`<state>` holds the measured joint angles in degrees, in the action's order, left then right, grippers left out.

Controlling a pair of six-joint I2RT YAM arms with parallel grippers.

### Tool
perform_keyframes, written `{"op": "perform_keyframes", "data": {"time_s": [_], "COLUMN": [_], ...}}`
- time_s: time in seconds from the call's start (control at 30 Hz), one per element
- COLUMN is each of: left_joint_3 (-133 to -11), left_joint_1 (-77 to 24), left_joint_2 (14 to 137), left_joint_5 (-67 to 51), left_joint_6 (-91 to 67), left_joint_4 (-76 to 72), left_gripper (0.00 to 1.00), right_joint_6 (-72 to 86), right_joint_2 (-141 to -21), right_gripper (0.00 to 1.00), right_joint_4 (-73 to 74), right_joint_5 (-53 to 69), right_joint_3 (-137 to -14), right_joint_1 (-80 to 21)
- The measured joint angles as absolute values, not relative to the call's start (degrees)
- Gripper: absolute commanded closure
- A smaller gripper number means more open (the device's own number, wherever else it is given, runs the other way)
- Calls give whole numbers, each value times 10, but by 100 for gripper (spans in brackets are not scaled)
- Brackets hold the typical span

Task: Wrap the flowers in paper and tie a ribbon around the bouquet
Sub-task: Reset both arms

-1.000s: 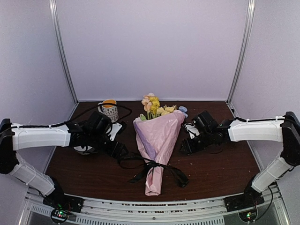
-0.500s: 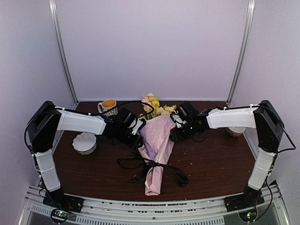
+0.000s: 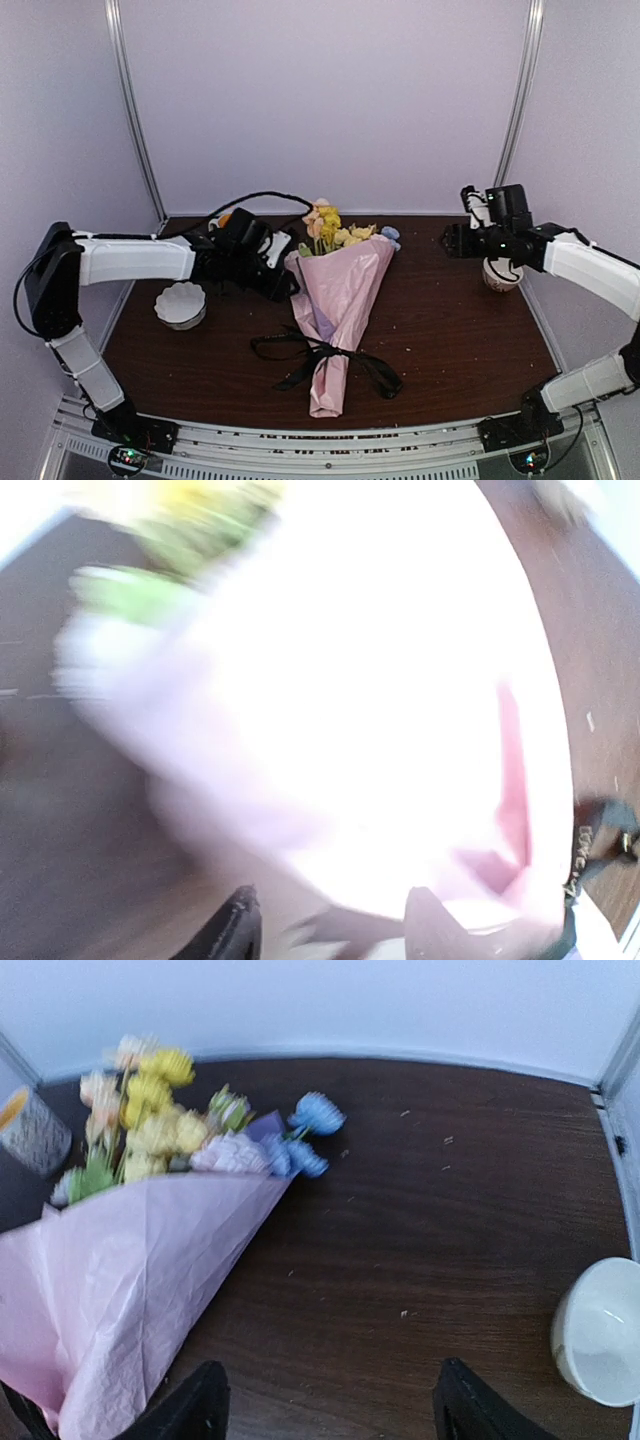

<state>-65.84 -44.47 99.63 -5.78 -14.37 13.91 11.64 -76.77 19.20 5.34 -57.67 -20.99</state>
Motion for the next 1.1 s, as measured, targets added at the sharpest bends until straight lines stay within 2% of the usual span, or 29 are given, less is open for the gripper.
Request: {"op": "perform_keyframes", "data": {"time_s": [0.03, 0.13, 0.23, 0.4, 0.67, 0.87, 1.1], "left_joint_3": [-656, -653, -648, -632, -529, -420, -321], "left_joint_1": [-425, -349, -264, -167, -87, -31, -23], "left_joint_2": [968, 886, 808, 755, 755, 740, 738], "left_joint_5": [-46, 8, 84, 183, 297, 314, 304], "left_joint_6": [-148, -160, -175, -185, -137, -101, -66], "left_joint_4": [149, 156, 156, 153, 102, 4, -159], "left_gripper": [45, 31, 22, 4, 2, 2, 2], "right_joint_6": [115, 126, 137, 132, 140, 154, 153], "right_joint_2": [-733, -638, -573, -532, -506, -510, -518], "right_gripper": [17, 7, 3, 0, 0, 0, 0], "right_joint_4": [181, 135, 78, 26, -91, -143, -177], "right_joint_5": [55, 60, 50, -6, -74, -106, -145], "right_joint_3": [-559, -501, -443, -383, -302, -276, -251], "right_joint_1": [-189, -115, -57, -40, -35, -34, -34]}}
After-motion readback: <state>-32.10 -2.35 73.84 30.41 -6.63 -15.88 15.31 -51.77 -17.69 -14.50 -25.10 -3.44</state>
